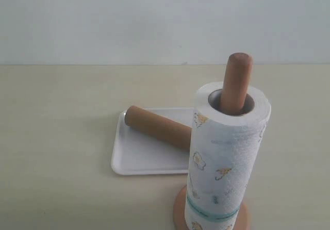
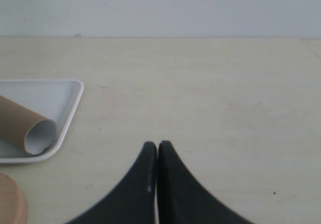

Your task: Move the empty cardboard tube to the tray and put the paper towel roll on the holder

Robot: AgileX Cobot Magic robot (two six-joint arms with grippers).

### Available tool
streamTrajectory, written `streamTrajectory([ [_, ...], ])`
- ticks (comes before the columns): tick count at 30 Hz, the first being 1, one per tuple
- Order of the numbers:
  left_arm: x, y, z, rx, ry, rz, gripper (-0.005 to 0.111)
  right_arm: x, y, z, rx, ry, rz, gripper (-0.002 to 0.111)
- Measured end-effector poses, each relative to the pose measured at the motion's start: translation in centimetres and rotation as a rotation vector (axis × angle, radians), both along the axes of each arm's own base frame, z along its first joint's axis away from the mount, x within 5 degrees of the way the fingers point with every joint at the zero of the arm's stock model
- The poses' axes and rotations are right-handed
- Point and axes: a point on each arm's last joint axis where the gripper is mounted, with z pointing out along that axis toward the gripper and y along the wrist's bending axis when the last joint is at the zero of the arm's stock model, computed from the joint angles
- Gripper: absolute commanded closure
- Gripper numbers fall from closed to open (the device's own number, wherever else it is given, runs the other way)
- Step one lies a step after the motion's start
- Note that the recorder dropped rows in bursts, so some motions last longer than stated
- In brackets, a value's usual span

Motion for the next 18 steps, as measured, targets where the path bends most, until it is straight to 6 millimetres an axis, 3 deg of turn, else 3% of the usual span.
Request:
streamTrajectory([
  [18,-0.01,-0.14,0.0,0.0,0.0,-0.026,0.102,0.0,0.0,0.0,0.0,0.0,0.0,0.109],
])
